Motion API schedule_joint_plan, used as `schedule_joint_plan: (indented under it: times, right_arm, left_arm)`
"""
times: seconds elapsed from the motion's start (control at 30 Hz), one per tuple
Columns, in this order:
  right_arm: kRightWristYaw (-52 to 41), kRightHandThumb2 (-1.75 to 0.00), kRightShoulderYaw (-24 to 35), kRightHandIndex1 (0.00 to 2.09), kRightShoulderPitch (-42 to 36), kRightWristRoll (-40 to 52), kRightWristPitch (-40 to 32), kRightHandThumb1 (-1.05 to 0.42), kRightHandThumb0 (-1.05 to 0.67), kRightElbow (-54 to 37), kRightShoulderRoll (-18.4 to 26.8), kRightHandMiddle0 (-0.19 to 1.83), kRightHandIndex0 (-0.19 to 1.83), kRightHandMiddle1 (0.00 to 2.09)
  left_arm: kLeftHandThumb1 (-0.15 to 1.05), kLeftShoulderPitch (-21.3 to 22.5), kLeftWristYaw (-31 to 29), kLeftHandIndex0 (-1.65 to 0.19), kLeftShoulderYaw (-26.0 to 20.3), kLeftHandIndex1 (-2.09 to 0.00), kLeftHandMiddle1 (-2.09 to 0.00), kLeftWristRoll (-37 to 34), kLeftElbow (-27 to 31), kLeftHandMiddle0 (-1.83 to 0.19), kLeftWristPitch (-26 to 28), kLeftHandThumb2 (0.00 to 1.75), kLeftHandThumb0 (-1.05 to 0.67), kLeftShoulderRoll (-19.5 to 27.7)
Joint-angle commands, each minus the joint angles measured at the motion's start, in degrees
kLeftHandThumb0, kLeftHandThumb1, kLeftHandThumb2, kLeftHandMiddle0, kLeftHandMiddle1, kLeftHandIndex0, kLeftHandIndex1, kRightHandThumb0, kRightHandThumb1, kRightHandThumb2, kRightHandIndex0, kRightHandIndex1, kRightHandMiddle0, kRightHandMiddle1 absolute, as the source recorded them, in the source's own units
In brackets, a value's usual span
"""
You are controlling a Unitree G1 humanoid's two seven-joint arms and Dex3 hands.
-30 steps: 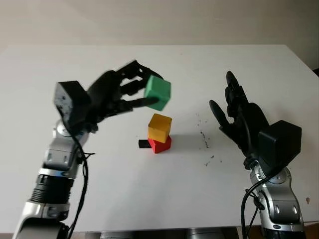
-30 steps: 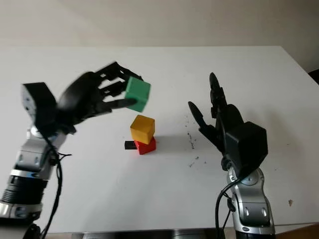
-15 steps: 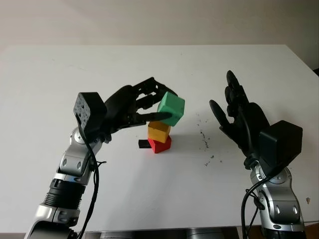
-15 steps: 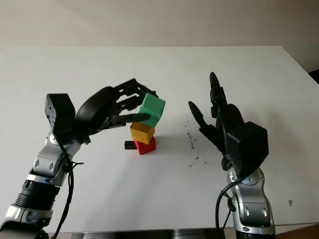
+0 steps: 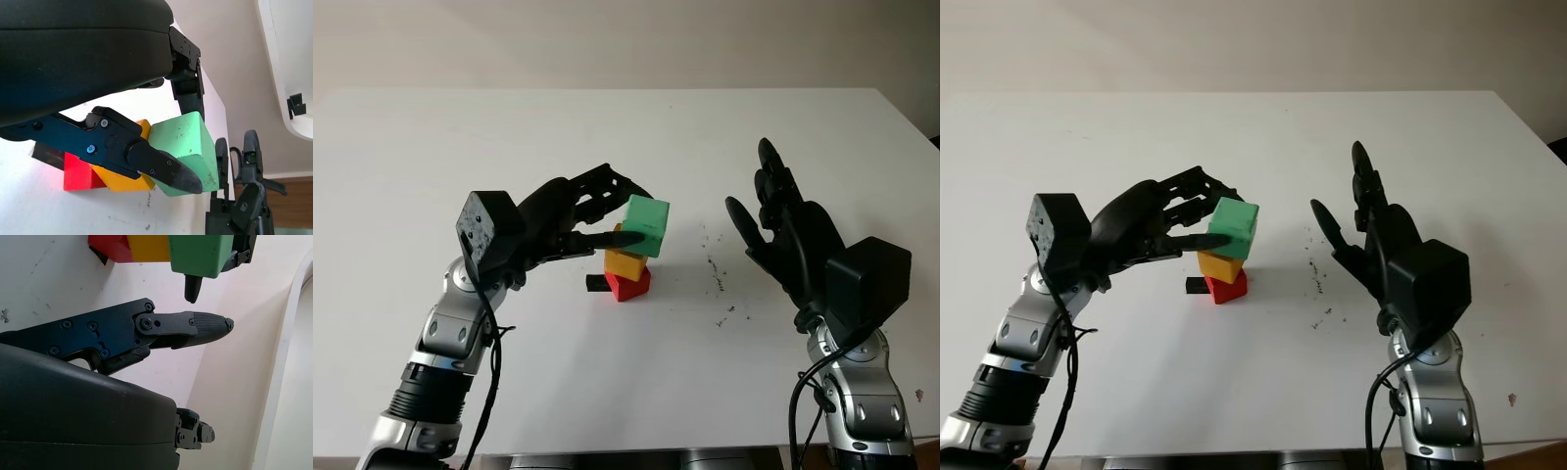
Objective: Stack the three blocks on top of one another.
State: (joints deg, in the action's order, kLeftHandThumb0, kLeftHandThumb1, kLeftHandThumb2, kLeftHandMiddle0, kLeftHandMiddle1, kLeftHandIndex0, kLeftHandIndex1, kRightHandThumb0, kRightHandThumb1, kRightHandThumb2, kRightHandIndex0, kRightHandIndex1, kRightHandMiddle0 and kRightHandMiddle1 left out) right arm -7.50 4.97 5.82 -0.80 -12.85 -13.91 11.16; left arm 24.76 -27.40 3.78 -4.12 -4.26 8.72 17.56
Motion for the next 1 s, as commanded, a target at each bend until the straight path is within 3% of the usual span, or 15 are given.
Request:
schedule_joint_plan:
  times: [0.0,0.83,0.97]
  right_arm:
    - [-0.21,-0.34,0.39,0.05,-0.08,0.39,0.57,-1.05,-0.62,-0.24,0.5,-0.04,-0.11,0.05]
    - [-0.45,-0.34,0.43,0.05,0.17,0.58,1.55,-1.05,-0.63,0.54,1.24,-0.04,-0.1,0.05]
    - [-0.3,-0.34,0.46,0.05,0.31,0.46,1.3,-1.05,-0.63,0.54,1.35,-0.03,-0.1,0.06]
  left_arm:
    - [1.05,-0.65,0.4,-0.27,-0.71,-1.57,-0.01,0.14,0.88,-0.23,-0.36,0.12,-0.48,0.48]
    - [1.05,-1.11,1.29,-0.27,-1.18,-1.53,-0.04,0.21,0.41,-0.27,-1.34,0.1,-0.48,0.65]
    - [1.05,-1.26,0.8,-0.24,-0.73,-1.38,-0.03,0.6,0.9,-0.24,-1.4,0.1,-0.5,1.05]
